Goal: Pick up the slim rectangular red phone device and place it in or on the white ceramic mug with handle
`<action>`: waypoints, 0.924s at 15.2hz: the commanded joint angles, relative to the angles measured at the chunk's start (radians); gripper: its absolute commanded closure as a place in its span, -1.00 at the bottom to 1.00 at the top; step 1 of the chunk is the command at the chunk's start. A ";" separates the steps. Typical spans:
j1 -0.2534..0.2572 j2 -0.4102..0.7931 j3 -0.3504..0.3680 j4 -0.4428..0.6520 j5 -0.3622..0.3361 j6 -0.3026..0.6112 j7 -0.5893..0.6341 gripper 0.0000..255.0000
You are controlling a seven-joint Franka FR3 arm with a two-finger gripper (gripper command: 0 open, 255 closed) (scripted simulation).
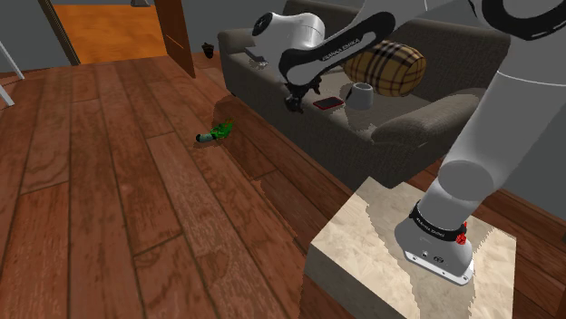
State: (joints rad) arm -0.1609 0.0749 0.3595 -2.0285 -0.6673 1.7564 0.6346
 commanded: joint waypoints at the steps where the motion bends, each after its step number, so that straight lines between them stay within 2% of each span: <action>1: 0.006 0.097 -0.007 0.055 -0.091 -0.031 0.048 -1.00; 7: 0.051 0.356 -0.072 0.240 -0.308 -0.143 0.124 -1.00; 14: 0.107 0.649 -0.190 0.510 -0.505 -0.260 0.125 -1.00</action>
State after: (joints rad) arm -0.0629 0.6746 0.1888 -1.5718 -1.1432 1.5157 0.7660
